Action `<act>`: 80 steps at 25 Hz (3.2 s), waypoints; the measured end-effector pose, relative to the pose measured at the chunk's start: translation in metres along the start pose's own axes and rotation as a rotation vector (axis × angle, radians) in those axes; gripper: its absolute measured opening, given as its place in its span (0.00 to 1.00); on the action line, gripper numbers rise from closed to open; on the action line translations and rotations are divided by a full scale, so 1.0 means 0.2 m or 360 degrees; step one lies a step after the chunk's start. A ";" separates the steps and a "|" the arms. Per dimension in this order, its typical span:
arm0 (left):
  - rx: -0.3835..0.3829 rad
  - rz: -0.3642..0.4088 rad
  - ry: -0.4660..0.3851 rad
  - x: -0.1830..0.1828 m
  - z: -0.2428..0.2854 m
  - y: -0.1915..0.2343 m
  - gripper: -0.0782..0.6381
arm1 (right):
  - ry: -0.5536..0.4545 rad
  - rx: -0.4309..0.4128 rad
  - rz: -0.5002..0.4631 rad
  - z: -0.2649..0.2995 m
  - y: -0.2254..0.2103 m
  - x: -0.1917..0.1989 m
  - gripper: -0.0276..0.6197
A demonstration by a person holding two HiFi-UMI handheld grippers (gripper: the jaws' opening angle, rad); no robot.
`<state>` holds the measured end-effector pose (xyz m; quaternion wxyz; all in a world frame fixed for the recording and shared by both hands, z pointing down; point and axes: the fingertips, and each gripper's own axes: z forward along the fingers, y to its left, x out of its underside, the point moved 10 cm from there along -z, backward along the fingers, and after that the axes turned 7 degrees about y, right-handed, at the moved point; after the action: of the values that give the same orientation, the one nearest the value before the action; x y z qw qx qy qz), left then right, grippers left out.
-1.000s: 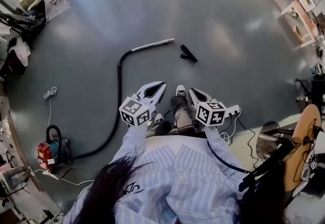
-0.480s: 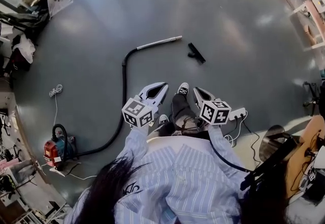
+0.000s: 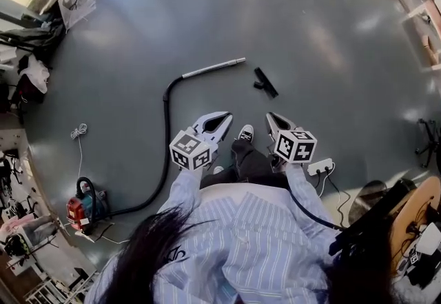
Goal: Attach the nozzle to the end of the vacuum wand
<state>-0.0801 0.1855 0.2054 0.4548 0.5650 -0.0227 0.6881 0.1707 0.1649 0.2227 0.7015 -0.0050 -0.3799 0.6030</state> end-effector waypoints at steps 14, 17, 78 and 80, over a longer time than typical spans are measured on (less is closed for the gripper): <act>-0.0064 0.0130 0.0181 -0.20 0.36 0.05 0.12 | 0.0001 -0.0105 0.0151 0.15 -0.37 -0.25 0.07; -0.0047 0.0120 0.0180 -0.32 0.34 0.09 0.12 | -0.0011 -0.0098 0.0206 0.13 -0.33 -0.31 0.07; 0.0072 0.0786 0.1318 1.45 2.40 3.13 0.31 | 0.0987 0.0343 -0.0782 2.82 -2.50 0.49 0.40; 0.0092 0.0858 0.1350 1.58 2.49 3.18 0.33 | 0.1045 0.0345 -0.0870 2.91 -2.57 0.58 0.41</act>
<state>-0.1017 -0.2673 0.9445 0.2142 0.2218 0.0381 0.9505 0.2886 -0.1388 0.9374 0.9153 -0.0221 -0.0586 0.3979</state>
